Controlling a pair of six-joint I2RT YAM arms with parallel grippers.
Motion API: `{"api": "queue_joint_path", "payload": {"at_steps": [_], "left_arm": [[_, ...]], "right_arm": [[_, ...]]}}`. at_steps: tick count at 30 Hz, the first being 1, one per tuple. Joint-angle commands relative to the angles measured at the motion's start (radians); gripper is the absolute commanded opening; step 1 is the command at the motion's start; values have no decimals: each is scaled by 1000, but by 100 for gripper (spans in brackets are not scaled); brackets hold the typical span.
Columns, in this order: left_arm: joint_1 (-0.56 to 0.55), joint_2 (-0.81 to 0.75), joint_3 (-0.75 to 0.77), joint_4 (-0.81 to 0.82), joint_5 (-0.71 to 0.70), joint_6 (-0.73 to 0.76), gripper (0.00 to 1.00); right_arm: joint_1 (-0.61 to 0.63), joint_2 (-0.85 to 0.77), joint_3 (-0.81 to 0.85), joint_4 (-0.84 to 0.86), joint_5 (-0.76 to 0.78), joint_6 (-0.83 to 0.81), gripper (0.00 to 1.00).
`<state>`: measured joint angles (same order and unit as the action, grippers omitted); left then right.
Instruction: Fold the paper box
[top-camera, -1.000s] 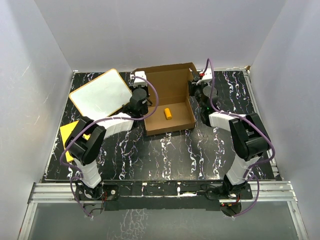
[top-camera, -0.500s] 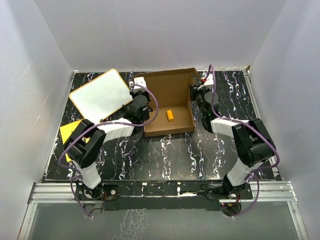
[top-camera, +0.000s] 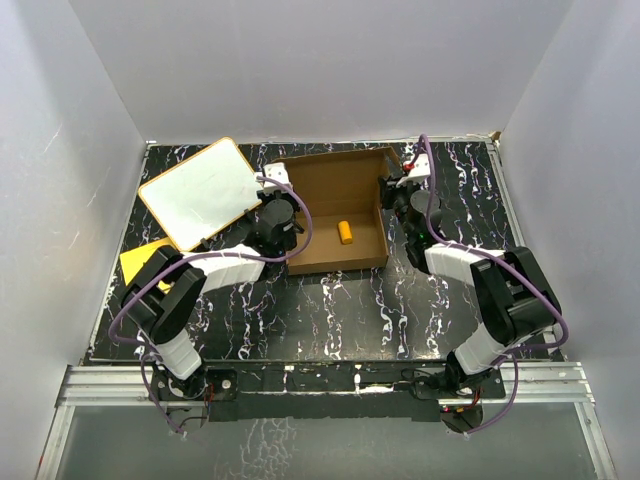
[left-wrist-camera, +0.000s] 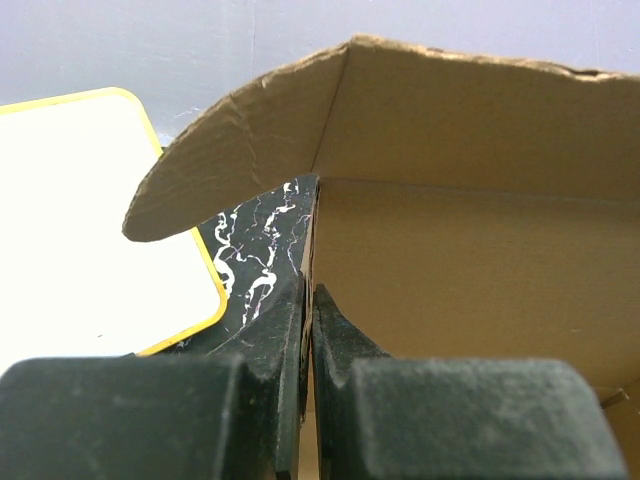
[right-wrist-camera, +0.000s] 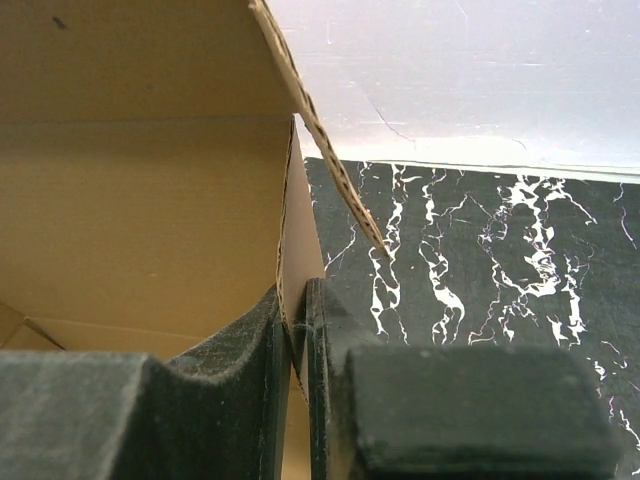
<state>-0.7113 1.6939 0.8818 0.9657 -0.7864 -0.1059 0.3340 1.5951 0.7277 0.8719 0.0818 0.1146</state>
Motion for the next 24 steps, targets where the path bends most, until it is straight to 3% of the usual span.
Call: {"api": "queue_joint_path", "payload": {"at_steps": [1, 24], "left_arm": [[-42, -16, -35, -87, 45, -57, 0], [-69, -70, -108, -119, 44, -107, 0]], "right_arm": [[42, -48, -16, -27, -96, 43, 15], [56, -146, -51, -255, -104, 19, 17]]}}
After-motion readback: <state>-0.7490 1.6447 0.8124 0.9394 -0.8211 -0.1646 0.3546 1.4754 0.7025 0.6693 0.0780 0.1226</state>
